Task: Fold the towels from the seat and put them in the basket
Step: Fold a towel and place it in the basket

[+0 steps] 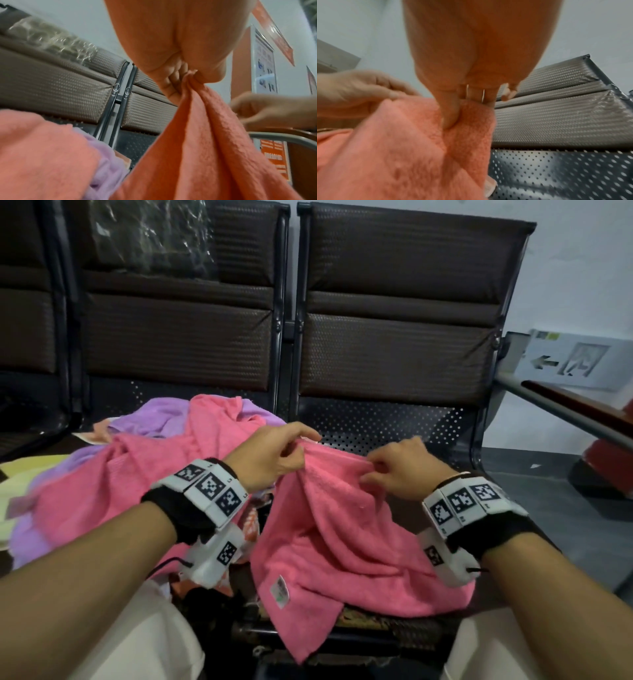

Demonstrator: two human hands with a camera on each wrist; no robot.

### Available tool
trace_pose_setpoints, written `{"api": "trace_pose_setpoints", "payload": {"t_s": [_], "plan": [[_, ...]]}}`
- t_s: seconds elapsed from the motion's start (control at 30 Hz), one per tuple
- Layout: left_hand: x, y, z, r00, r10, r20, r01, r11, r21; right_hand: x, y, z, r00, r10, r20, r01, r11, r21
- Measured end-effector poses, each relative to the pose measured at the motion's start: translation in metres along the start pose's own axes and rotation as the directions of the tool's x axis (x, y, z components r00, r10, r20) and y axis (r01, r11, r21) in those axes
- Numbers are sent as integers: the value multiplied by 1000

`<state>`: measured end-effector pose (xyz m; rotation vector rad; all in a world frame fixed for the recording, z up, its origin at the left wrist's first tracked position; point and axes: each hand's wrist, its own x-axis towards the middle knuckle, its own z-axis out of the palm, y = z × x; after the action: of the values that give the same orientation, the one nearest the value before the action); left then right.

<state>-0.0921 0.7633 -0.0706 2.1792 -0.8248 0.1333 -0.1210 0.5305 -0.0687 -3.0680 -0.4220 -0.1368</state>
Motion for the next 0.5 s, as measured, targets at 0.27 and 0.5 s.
{"api": "trace_pose_setpoints", "payload": {"t_s": [0.27, 0.5], "plan": [[1, -3, -4, 998, 61, -3, -57, 946, 318, -4, -9, -7, 988, 77, -136, -74, 997, 29], [0, 1, -13, 991, 3, -131, 35, 958, 286, -9, -10, -7, 988, 38, -147, -4, 974, 226]]}}
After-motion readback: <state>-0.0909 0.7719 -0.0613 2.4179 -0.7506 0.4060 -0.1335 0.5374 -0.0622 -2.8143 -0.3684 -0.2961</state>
